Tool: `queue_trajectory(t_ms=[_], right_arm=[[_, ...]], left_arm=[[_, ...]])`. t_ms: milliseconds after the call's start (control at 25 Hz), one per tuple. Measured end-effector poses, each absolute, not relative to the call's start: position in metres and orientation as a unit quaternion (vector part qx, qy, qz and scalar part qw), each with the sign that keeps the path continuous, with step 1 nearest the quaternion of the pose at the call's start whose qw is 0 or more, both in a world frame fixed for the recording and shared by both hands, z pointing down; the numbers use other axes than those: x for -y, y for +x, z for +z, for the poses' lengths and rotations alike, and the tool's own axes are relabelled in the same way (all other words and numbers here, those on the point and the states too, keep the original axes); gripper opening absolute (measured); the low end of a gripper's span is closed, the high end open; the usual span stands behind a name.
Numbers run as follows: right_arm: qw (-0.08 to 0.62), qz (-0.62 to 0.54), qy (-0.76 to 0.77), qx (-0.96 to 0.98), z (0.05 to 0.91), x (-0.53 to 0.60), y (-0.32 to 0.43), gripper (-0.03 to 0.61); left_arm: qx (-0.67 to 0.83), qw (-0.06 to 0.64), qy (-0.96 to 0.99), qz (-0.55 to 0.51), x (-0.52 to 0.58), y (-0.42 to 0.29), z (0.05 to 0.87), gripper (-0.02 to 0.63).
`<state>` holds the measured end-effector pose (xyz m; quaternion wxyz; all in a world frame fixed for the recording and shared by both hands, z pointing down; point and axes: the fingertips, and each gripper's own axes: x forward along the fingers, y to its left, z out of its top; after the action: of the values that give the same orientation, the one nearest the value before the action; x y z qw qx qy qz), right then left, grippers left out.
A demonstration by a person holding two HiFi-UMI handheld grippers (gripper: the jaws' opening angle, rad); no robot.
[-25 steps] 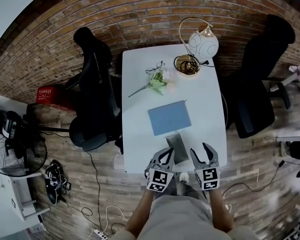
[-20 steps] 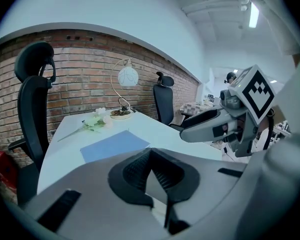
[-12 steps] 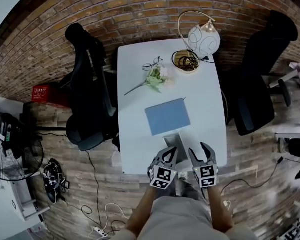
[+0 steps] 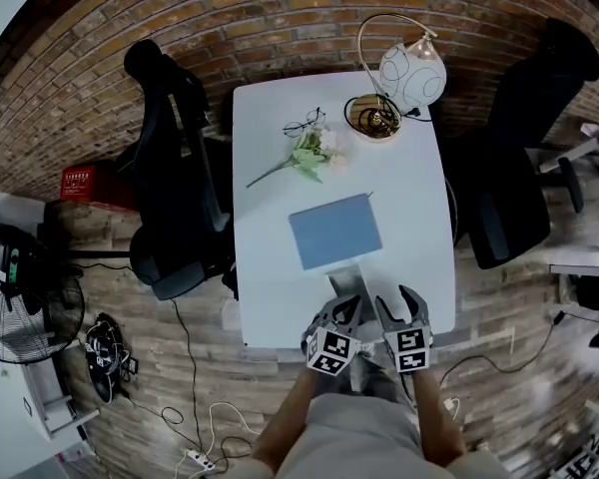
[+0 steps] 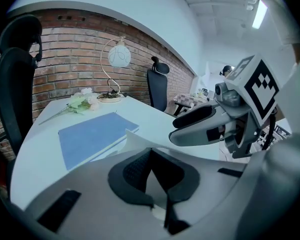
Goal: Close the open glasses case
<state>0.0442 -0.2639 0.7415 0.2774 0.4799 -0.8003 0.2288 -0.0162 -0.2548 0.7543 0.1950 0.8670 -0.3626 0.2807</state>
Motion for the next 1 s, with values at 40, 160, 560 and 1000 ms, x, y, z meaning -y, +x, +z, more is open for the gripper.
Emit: queue_trajectory(t_ms=[40, 160, 560, 1000], right_arm=[[0.278, 0.230, 0.480, 0.800, 0.743, 0.264, 0.044, 0.239], [0.281, 0.235, 0.479, 0.798, 0.747, 0.263, 0.042, 0.239], [0.299, 0.234, 0.468, 0.798, 0.762, 0.258, 0.038, 0.239], [0.298, 0.225, 0.455, 0.809, 0.763, 0.255, 0.026, 0.239]], left_arm=[[0.360, 0.197, 0.867, 0.283, 0.253, -0.015, 0.757, 0.003], [0.353, 0.204, 0.867, 0.287, 0.250, -0.011, 0.763, 0.003], [0.343, 0.214, 0.868, 0.290, 0.242, -0.005, 0.771, 0.003], [0.354, 0.216, 0.864, 0.285, 0.239, -0.016, 0.767, 0.003]])
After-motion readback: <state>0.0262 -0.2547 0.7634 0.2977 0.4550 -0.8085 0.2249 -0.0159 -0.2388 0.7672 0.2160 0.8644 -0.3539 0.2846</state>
